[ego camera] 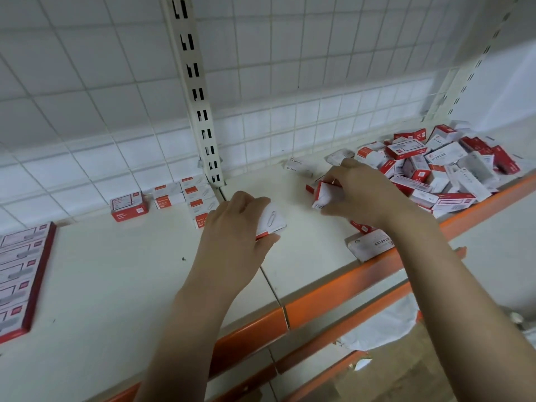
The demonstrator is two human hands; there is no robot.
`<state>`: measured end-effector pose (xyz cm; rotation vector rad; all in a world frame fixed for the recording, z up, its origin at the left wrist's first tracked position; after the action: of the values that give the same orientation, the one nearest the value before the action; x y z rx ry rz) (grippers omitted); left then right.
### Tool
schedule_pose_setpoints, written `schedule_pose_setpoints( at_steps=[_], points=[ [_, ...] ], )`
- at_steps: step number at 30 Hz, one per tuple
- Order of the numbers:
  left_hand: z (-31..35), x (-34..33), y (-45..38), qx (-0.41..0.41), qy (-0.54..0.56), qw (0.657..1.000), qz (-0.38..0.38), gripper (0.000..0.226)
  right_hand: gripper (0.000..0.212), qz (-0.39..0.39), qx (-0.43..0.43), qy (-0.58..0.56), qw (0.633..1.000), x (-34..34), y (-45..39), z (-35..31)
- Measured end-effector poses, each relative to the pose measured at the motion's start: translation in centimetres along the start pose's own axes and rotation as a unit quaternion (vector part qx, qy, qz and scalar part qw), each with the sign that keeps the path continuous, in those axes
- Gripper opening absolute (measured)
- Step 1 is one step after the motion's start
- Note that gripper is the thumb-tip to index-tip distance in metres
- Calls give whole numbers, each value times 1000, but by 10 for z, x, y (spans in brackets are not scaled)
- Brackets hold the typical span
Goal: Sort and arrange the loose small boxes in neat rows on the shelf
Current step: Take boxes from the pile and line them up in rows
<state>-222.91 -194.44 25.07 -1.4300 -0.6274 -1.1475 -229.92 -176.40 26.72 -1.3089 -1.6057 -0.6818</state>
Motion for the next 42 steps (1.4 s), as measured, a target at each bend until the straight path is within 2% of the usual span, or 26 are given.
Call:
schedule_pose_setpoints(
  at_steps=[3, 9, 14, 16, 20, 27, 31, 37, 40, 42],
  points=[
    [3, 3, 6, 7, 9, 1000, 2, 45, 53, 3, 5, -34, 999, -7, 23, -7],
    [10, 7, 34, 33, 5, 999, -9, 44, 42, -13, 40, -145, 989, -23, 68, -15],
    [12, 14, 59, 57, 6, 998, -12, 45, 36, -10, 53, -191, 980, -28, 83, -17],
    [13, 16, 70, 69, 9, 998, -5, 46, 41, -24, 60, -210, 976, -32, 86, -19],
    [11, 17, 92, 104, 1, 995, 1, 48, 70, -63, 74, -195, 976, -48, 90, -24],
    [0, 36, 129, 196, 99, 976, 11, 48, 51, -75, 123, -230, 962, -61, 92, -50],
    [-15, 45, 145, 214, 91, 972, 20, 48, 49, -87, 142, -241, 956, -63, 91, -69],
    [-40, 59, 159, 229, 89, 969, 38, 44, 32, -116, 155, -260, 946, -87, 90, -107],
    [-56, 64, 165, 223, 90, 970, 41, 44, 35, -120, 152, -279, 941, -96, 88, -126],
    [-70, 68, 167, 218, 91, 971, 39, 44, 47, -116, 156, -270, 943, -99, 87, -139]
  ],
)
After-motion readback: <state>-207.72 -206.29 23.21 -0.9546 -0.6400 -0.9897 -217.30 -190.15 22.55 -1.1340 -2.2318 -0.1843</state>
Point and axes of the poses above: each hand's wrist, its own y-axis away from the middle knuckle, its own x-axis out of the back of the hand, z = x × y, the point moved 6 cm from there along -y, towards the middle knuckle, and after that the axes turned 13 degrees about -y, right-handed, at the moved point
